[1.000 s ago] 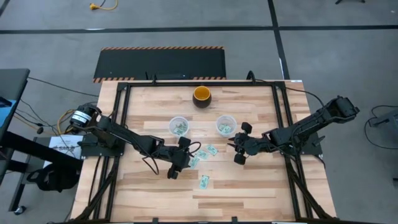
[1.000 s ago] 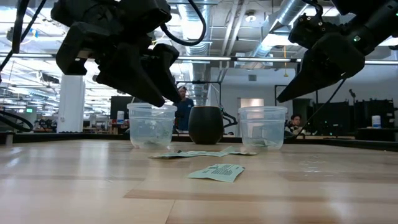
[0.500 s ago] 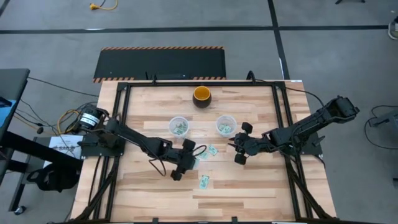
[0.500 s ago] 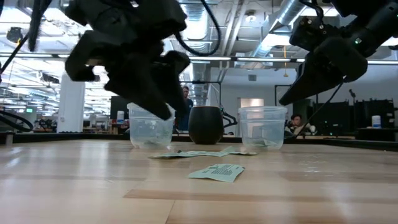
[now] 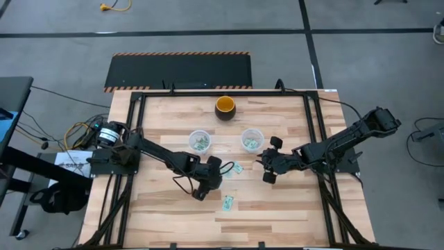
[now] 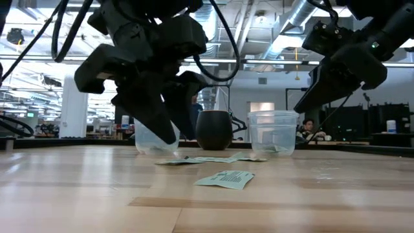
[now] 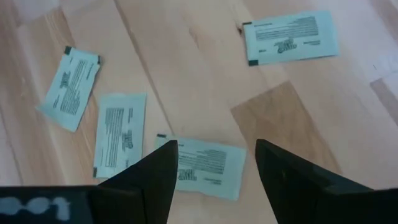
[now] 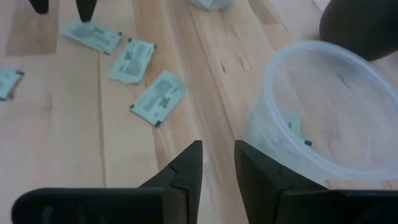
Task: Pick and place Stevia / Truvia into bins
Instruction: Put the stevia packet into the left transparent container
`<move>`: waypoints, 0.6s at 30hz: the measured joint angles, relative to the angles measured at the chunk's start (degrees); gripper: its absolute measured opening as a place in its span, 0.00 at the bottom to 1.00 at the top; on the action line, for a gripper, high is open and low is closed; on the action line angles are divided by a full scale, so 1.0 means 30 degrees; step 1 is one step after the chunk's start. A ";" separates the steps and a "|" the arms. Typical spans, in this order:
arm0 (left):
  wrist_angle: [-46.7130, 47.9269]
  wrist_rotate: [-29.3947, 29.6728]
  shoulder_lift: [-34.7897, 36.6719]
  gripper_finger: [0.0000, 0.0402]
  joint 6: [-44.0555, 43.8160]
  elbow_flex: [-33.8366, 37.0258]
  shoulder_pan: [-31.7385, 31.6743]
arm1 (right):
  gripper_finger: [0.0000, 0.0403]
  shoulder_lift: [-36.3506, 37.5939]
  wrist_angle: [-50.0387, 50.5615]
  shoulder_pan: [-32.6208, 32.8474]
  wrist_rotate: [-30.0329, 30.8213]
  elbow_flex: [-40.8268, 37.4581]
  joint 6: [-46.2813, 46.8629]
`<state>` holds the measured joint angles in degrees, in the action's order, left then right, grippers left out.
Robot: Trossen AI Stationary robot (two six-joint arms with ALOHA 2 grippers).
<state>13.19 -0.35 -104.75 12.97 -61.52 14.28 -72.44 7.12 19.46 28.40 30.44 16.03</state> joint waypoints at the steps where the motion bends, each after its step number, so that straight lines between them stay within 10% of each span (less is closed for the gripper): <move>1: -0.0017 -0.0123 -0.0026 0.51 -0.0006 -0.0041 -0.0071 | 0.22 0.0000 0.0064 0.0007 -0.0006 -0.0007 -0.0037; 18: 0.0612 -0.1458 -0.0156 0.51 -0.0035 -0.0066 -0.1227 | 0.22 0.0007 0.0050 0.1720 -0.1645 0.1528 -0.7277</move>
<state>15.03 -4.72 -105.22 12.86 -61.71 10.60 -72.42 7.27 24.62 23.47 35.02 -5.80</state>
